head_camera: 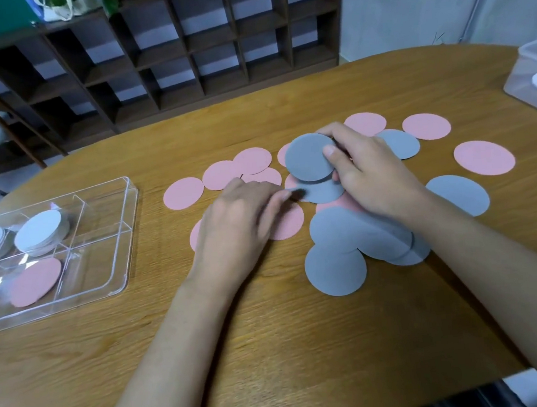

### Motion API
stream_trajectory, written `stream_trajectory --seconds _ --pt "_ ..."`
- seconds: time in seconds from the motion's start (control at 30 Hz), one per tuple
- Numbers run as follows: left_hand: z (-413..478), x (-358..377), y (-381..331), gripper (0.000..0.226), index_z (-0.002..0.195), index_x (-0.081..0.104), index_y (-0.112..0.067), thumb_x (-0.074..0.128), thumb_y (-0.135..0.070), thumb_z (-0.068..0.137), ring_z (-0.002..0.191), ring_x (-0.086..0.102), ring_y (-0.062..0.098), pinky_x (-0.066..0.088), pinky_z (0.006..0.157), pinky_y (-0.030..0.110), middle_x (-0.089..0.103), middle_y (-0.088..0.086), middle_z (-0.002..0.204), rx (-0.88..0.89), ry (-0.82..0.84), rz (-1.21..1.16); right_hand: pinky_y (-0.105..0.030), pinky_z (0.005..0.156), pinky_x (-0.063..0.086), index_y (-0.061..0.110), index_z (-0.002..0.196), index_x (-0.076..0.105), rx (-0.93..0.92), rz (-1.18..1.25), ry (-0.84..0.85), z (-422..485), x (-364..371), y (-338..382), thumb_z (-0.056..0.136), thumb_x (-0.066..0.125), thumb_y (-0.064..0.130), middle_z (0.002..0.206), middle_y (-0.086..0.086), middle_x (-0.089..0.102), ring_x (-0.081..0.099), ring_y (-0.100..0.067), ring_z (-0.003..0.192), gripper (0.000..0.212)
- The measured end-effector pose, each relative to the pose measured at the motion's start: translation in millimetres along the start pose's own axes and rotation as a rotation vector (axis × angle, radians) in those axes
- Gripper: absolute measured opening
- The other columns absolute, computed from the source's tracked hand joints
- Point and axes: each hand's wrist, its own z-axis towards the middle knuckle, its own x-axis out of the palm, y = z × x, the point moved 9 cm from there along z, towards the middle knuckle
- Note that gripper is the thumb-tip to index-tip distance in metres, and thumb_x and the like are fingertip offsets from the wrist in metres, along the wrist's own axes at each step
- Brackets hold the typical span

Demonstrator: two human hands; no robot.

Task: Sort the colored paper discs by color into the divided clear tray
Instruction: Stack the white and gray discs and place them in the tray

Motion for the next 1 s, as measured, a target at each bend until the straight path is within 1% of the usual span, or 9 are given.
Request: stream_trajectory --seconds 0.07,0.2,0.3,0.5,0.57,0.63,0.73,0.87,1.0 --pt "0 -10 1 0.023 0.102 0.074 -0.012 0.056 -0.025 0.106 0.082 0.058 0.021 0.046 0.073 0.034 0.075 -0.002 0.094 0.004 -0.090 -0.003 -0.043 0.082 0.049 0.022 0.122 0.058 -0.001 0.017 0.022 -2 3 2 0.110 0.041 0.020 0.082 0.004 0.062 0.061 -0.021 0.085 0.021" --pt "0 -22 2 0.012 0.102 0.075 -0.007 0.064 -0.013 0.102 0.082 0.064 0.010 0.046 0.077 0.016 0.075 -0.003 0.092 -0.028 -0.203 -0.069 -0.041 0.079 0.048 0.025 0.119 0.060 -0.007 0.064 0.049 -5 8 8 0.109 0.042 0.019 0.080 0.008 0.061 0.061 -0.018 0.084 0.022" --pt "0 -21 6 0.011 0.106 0.076 -0.011 0.068 -0.014 0.100 0.075 0.068 0.007 0.054 0.072 0.022 0.072 -0.011 0.086 -0.116 -0.203 -0.165 -0.043 0.078 0.049 0.027 0.120 0.060 -0.021 0.090 0.076 -6 10 12 0.110 0.041 0.018 0.079 0.010 0.060 0.060 -0.016 0.083 0.024" --pt "-2 -17 17 0.026 0.118 0.077 -0.017 0.078 -0.020 0.092 0.076 0.073 0.008 0.059 0.073 0.023 0.076 -0.008 0.083 -0.276 -0.207 -0.283 -0.049 0.079 0.054 0.030 0.128 0.060 -0.055 0.125 0.128 -9 19 17 0.109 0.034 0.033 0.084 0.003 0.063 0.062 -0.018 0.082 0.033" --pt "-2 -17 20 0.022 0.114 0.079 -0.018 0.077 -0.021 0.092 0.075 0.074 0.011 0.061 0.077 0.030 0.077 -0.007 0.084 -0.286 -0.213 -0.300 -0.042 0.074 0.055 0.030 0.132 0.059 -0.067 0.129 0.150 -9 22 19 0.109 0.033 0.038 0.085 0.012 0.061 0.062 -0.015 0.081 0.036" --pt "-2 -17 23 0.019 0.110 0.080 -0.017 0.078 -0.024 0.092 0.075 0.074 0.010 0.061 0.078 0.035 0.078 -0.006 0.085 -0.301 -0.222 -0.316 -0.021 0.066 0.047 0.030 0.138 0.057 -0.096 0.104 0.160 -10 24 22 0.111 0.037 0.038 0.082 0.022 0.058 0.060 -0.007 0.081 0.034" --pt "-3 -15 27 0.017 0.104 0.083 -0.017 0.080 -0.026 0.090 0.075 0.074 0.007 0.061 0.077 0.037 0.080 -0.007 0.088 -0.316 -0.225 -0.301 -0.007 0.070 0.037 0.030 0.149 0.050 -0.103 -0.009 0.172 -9 30 20 0.109 0.046 0.033 0.086 0.029 0.051 0.054 0.009 0.085 0.040" --pt "-4 -13 30 0.014 0.102 0.085 -0.019 0.081 -0.027 0.090 0.073 0.074 0.009 0.060 0.074 0.038 0.080 -0.008 0.085 -0.338 -0.223 -0.317 -0.019 0.075 0.034 0.028 0.159 0.037 -0.102 -0.127 0.187 -9 35 19 0.110 0.044 0.030 0.106 0.015 0.050 0.043 -0.003 0.096 0.050" --pt "-5 -14 30 0.011 0.097 0.085 -0.021 0.080 -0.027 0.090 0.070 0.072 0.011 0.059 0.071 0.040 0.079 -0.008 0.080 -0.332 -0.232 -0.324 -0.017 0.069 0.038 0.028 0.144 0.054 -0.125 -0.088 0.180 -9 34 20 0.109 0.048 0.026 0.091 0.017 0.056 0.052 -0.008 0.083 0.036"
